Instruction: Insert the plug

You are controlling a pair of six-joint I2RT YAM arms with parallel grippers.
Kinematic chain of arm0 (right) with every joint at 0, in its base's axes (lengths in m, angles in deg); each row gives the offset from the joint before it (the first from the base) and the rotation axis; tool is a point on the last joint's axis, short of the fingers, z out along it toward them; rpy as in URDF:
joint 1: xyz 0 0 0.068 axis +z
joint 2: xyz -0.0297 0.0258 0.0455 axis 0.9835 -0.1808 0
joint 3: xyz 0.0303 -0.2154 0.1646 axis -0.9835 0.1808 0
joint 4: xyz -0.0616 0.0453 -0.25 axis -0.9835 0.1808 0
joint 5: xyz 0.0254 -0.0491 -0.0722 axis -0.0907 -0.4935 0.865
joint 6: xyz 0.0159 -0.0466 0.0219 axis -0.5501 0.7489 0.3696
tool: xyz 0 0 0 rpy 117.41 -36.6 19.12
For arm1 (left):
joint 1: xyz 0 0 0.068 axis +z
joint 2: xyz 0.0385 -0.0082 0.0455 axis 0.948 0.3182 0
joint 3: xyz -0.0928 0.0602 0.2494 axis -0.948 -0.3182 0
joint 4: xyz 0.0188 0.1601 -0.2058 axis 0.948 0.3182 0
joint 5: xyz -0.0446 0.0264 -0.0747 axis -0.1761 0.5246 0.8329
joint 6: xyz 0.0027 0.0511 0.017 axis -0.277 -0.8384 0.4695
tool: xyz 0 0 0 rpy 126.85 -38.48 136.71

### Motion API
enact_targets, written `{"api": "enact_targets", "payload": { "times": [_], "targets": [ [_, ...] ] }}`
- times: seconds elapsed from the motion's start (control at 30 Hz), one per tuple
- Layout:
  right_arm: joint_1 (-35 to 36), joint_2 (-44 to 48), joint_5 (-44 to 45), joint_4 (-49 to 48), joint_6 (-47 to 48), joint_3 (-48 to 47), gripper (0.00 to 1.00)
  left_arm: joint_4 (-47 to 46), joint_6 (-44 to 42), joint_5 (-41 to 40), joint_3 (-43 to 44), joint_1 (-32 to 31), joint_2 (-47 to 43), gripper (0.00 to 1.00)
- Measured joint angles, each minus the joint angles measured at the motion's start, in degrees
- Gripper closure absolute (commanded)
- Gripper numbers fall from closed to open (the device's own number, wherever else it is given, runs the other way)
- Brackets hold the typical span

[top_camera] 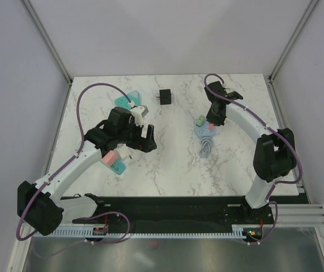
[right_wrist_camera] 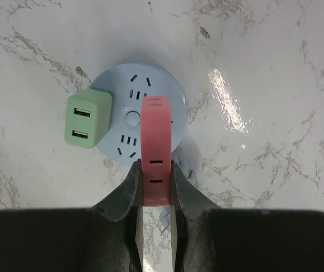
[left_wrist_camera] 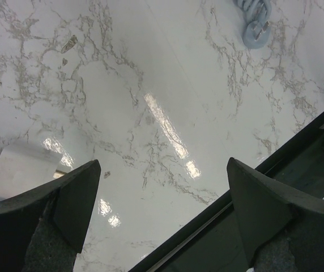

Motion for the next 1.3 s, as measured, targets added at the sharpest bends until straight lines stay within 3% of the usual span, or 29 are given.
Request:
{"api": "enact_targets", "payload": {
  "times": [1.3],
  "targets": [
    [1.16, -2.56, 2.05, 5.20, -6.03, -0.85, 1.00, -0.26, 0.61, -1.62, -0.52, -0.02, -0.33, 0.00]
  ]
}}
